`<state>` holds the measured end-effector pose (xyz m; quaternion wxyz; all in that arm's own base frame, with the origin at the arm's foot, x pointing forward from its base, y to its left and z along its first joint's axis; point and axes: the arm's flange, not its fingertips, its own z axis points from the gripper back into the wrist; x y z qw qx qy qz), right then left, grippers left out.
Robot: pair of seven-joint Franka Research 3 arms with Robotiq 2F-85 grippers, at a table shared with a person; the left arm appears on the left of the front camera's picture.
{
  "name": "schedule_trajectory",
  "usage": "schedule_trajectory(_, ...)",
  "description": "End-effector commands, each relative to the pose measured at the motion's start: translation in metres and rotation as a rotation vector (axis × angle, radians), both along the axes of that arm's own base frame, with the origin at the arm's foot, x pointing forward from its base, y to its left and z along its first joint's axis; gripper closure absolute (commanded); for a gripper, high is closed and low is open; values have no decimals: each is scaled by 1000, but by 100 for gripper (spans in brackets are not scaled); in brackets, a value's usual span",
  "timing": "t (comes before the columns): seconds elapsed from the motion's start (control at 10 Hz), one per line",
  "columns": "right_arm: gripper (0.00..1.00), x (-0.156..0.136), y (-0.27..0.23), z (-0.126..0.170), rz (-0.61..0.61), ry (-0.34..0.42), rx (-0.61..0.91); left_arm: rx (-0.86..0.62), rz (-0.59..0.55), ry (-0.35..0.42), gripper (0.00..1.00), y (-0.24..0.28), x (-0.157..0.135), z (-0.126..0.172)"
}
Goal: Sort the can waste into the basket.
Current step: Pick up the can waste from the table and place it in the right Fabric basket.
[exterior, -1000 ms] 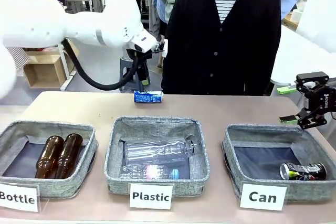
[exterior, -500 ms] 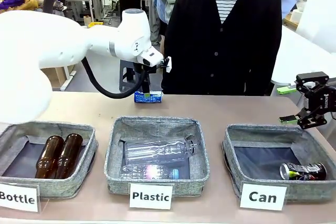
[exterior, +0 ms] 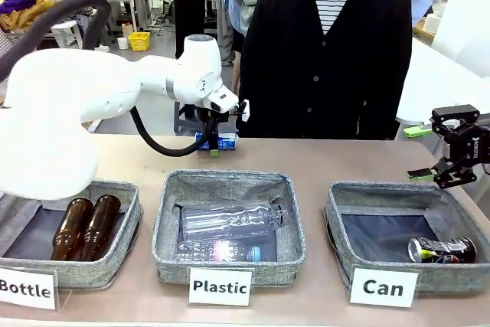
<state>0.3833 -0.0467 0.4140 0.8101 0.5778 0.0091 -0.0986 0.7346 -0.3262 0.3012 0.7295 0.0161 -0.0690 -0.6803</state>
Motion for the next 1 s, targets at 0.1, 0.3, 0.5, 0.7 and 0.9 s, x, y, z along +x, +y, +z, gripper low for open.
schedule_trajectory(0.1, 0, 0, 1, 1, 1, -8, -3, 31, -4, 34, 27, -9, 24, 11)
schedule_trajectory(0.3, 0, 0, 1, 1, 1, -8, -3, 35, -20, 60, 87, -9, 24, 12)
schedule_trajectory(0.5, 0, 0, 1, 1, 1, -8, -3, 36, -18, 60, 100, -8, 22, 14)
schedule_trajectory(0.7, 0, 0, 1, 1, 1, -8, -3, 18, -22, 47, 98, -3, 18, 26)
schedule_trajectory(0.9, 0, 0, 1, 1, 1, -8, -3, -30, -16, 15, 100, 9, 6, 52)
